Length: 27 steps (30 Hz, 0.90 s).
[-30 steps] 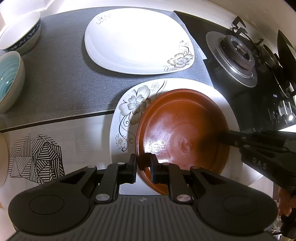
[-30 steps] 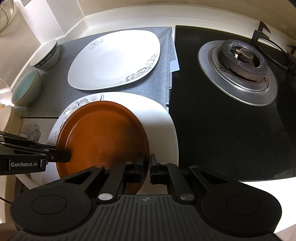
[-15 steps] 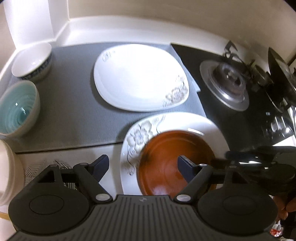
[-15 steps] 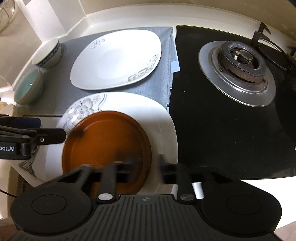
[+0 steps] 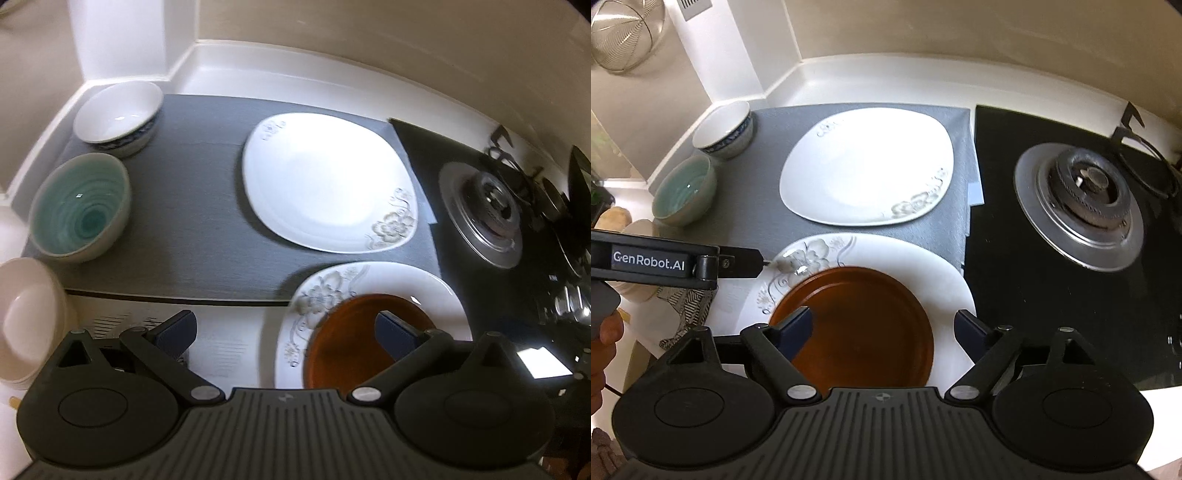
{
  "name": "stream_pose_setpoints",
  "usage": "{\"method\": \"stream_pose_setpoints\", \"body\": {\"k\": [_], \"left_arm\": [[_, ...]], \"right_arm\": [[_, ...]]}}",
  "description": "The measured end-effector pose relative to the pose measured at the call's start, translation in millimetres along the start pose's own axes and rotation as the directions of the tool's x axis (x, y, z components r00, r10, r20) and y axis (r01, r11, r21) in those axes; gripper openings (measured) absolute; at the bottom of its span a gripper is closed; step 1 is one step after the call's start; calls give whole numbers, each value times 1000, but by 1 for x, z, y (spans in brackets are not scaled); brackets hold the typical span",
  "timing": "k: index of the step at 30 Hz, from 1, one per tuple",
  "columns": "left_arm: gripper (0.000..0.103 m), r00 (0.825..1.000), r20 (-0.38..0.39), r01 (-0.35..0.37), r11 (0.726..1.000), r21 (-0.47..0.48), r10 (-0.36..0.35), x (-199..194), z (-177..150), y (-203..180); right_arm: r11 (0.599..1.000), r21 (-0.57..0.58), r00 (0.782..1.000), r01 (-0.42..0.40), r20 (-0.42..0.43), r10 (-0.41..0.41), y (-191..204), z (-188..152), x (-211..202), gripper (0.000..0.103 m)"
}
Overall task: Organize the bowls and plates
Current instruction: 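Open both tools to release the terracotta plate and withdraw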
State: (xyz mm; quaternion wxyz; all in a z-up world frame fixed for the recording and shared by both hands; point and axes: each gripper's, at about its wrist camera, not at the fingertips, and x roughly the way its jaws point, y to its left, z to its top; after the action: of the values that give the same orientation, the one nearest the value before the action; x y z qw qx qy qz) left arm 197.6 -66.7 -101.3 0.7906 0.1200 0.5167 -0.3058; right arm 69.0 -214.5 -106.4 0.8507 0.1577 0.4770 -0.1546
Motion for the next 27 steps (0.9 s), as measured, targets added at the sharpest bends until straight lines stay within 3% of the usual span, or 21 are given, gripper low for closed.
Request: {"method": "stream_pose_setpoints", "body": {"k": [27], "left_arm": [[103, 998, -29, -63, 997, -34, 62, 4, 0, 17]], "right_arm": [[999, -31, 999, -29, -30, 28, 15, 14, 12, 86]]}}
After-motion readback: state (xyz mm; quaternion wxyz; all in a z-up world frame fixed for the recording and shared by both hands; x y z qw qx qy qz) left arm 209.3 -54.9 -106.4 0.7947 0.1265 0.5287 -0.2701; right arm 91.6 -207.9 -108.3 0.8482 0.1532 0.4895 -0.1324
